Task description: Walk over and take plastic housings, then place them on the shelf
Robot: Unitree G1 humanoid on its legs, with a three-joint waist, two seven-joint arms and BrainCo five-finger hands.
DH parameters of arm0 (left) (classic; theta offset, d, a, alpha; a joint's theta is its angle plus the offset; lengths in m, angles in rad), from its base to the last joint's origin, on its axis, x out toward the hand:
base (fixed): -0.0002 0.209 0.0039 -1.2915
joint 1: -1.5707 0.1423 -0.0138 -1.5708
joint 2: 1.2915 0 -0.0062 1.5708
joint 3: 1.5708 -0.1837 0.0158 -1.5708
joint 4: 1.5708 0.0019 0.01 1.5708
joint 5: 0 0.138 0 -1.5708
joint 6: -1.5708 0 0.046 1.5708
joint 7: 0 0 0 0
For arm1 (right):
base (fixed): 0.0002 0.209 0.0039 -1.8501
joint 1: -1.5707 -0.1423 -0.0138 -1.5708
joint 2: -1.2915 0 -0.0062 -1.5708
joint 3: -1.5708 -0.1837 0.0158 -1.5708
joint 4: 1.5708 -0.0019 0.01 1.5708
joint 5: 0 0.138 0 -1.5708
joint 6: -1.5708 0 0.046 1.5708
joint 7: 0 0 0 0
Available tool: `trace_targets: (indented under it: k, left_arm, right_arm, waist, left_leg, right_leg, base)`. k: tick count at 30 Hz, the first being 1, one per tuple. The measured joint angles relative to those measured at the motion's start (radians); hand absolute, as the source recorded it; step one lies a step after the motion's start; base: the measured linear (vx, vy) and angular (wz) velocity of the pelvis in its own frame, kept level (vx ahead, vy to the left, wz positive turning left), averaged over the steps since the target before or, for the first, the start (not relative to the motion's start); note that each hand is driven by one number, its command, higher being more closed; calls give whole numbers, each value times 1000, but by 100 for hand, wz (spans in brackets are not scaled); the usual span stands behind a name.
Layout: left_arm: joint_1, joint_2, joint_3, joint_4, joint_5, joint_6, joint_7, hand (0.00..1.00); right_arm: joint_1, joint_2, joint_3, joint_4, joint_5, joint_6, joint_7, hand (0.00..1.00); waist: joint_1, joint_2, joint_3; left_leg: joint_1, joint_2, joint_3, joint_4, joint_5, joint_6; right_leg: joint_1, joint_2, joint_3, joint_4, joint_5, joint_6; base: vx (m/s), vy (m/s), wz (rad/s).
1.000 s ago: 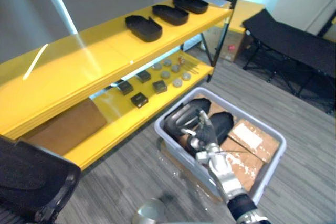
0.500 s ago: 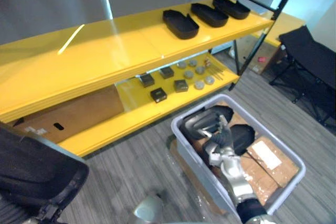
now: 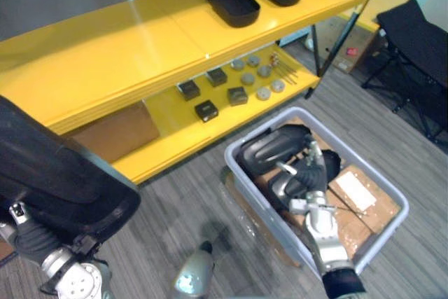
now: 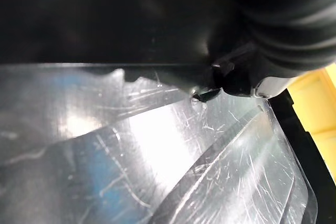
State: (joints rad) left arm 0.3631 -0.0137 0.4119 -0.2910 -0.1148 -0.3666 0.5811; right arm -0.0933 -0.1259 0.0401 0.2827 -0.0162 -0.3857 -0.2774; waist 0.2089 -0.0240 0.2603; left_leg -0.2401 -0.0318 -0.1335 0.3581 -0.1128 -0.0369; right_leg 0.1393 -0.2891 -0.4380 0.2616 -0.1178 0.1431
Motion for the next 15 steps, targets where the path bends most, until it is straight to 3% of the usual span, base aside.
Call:
trace_targets:
  k: [2, 4, 6, 9, 11, 12, 13, 15]
  left_arm:
    - [0, 0, 0, 1, 2, 0, 7, 100]
    - [-3, 0, 5, 1, 3, 1, 7, 100]
    - [3, -5, 15, 2, 4, 8, 6, 100]
    - [44, -5, 54, 0, 7, 8, 6, 100]
    - [58, -2, 71, 0, 7, 8, 6, 100]
    - [47, 5, 72, -7, 7, 8, 5, 100]
    - [12, 19, 82, -10, 4, 6, 6, 100]
    - [-24, 28, 89, -9, 2, 7, 8, 100]
  right_arm:
    - [1, -1, -11, -9, 0, -5, 5, 0]
    - [1, -1, -12, -20, 0, -5, 12, 0]
    - [6, 2, -10, -28, -3, -6, 12, 0]
    - [45, 13, -13, -38, -10, -12, -13, 0]
    - [66, 13, -15, -40, -38, -13, -34, 0]
    - [70, 14, -21, -40, -50, -13, -39, 0]
    - [68, 16, -30, -40, -77, -26, -49, 0]
    - [58, 14, -49, -49, -101, -39, -51, 0]
  waist:
    - [-4, 11, 15]
    - [-3, 5, 40]
    - [-2, 7, 58]
    - [-4, -10, 64]
    - [-6, -9, 64]
    - [-12, -8, 64]
    - [-19, 4, 71]
    - [-30, 0, 69]
  left_leg:
    - [-1, 5, 6, 0, -12, -4]
    - [-11, 1, 16, 31, -30, -10]
    - [-27, 5, 17, 95, -58, -9]
    - [-39, 8, 31, 187, -123, 14]
    - [-58, 4, 8, 214, -144, 27]
    - [-61, 5, -21, 205, -141, 31]
    - [-66, 11, -64, 197, -141, 39]
    - [-61, 10, -96, 190, -146, 46]
  right_leg:
    - [1, 4, 2, -9, -8, -7]
    - [9, 0, 4, -14, -68, -29]
    - [19, -1, 2, 0, -108, -8]
    - [33, -1, 4, 52, -147, -75]
    - [-46, -10, 79, 213, -84, -110]
    - [-112, -10, 112, 314, -33, -148]
    - [-181, 16, 159, 376, -92, -125]
    - [-226, 57, 217, 340, -143, -98]
  base:
    - [-122, 6, -17]
    - [-124, -22, -10]
    - [-75, -7, 4]
    - [33, 68, 11]
    - [110, 134, 29]
    - [96, 131, 59]
    - [116, 98, 60]
    - [149, 49, 51]
